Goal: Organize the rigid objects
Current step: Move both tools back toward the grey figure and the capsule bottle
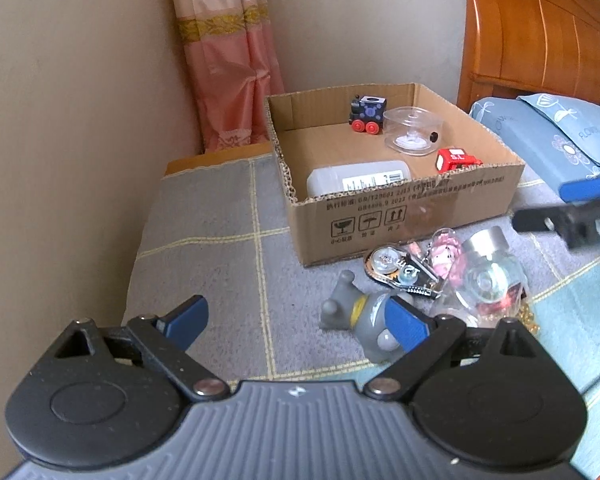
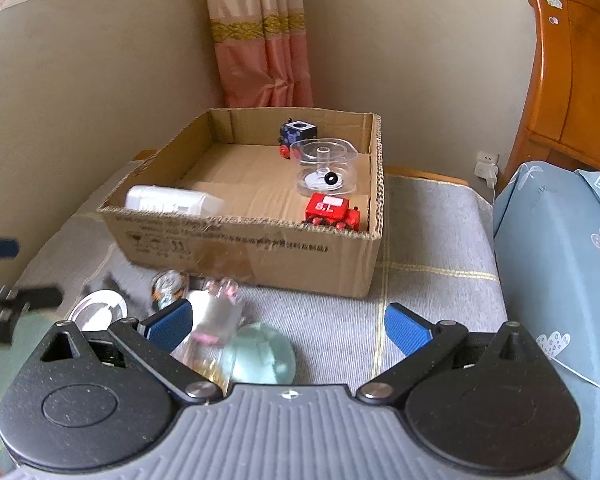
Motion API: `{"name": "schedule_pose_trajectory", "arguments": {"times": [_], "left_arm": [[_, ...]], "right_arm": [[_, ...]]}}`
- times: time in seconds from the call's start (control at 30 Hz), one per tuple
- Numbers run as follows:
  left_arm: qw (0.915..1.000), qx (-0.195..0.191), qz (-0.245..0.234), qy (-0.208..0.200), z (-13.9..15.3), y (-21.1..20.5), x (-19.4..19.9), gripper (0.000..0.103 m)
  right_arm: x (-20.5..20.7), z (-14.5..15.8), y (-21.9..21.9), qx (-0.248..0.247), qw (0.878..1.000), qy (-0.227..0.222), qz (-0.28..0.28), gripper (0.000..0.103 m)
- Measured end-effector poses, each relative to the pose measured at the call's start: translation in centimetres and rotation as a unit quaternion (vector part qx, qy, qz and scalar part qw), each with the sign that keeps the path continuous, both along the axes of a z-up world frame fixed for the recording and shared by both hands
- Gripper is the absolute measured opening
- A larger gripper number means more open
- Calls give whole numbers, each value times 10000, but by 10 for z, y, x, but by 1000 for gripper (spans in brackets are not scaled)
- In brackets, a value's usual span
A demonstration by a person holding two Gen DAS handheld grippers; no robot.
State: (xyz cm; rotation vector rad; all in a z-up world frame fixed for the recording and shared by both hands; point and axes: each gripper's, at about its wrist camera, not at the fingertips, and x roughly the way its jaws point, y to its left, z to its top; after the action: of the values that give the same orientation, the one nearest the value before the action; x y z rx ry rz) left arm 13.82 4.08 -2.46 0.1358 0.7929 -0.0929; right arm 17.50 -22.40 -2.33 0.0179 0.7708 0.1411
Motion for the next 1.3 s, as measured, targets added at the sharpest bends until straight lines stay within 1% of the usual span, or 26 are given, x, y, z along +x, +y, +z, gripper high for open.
{"name": "schedule_pose_trajectory", "arguments": {"times": [0.07, 0.2, 0.4, 0.6, 0.7, 0.8, 0.87, 0.97, 1.07, 1.13, 1.23, 1.3], "left_arm": [[10000, -21, -5, 8, -1, 0, -2, 95], [10000, -23, -42, -2, -1, 1, -4, 95], [10000, -14, 72, 17, -4, 8, -3, 95], [10000, -50, 44, 60, -8, 10, -5, 95], [9999, -88, -2, 84, -9, 9, -6, 95], [10000, -41, -65, 59, -8, 7, -8, 95], [9999, -27, -114, 44, -7, 6, -10, 95], [9999, -35, -162, 8, -5, 4, -12, 95], [9996, -38, -291, -8, -5, 2, -13, 95], [9992, -22, -405, -15, -7, 0, -15, 95], [9983, 35, -584, -46, -11, -2, -17, 95], [9977, 99, -664, -55, -14, -2, -17, 95]], "right_arm": [[11, -1, 0, 87, 9999, 23, -46, 103], [32, -5, 3, 103, 9999, 113, -77, 103], [45, -17, 5, -118, 9993, 356, 68, 103], [28, -22, 0, -270, 9982, 489, 238, 103], [11, -28, 1, -443, 9961, 622, 438, 103], [-7, -32, 3, -532, 9947, 634, 616, 103], [-19, -31, 2, -515, 9944, 636, 670, 103], [-34, -26, 3, -349, 9950, 550, 755, 103], [-45, -23, 14, -205, 9944, 483, 915, 103], [-50, -24, 24, -194, 9931, 469, 1058, 103], [-53, -32, 39, -322, 9911, 521, 1184, 103], [-53, -40, 44, -457, 9904, 572, 1174, 103]]}}
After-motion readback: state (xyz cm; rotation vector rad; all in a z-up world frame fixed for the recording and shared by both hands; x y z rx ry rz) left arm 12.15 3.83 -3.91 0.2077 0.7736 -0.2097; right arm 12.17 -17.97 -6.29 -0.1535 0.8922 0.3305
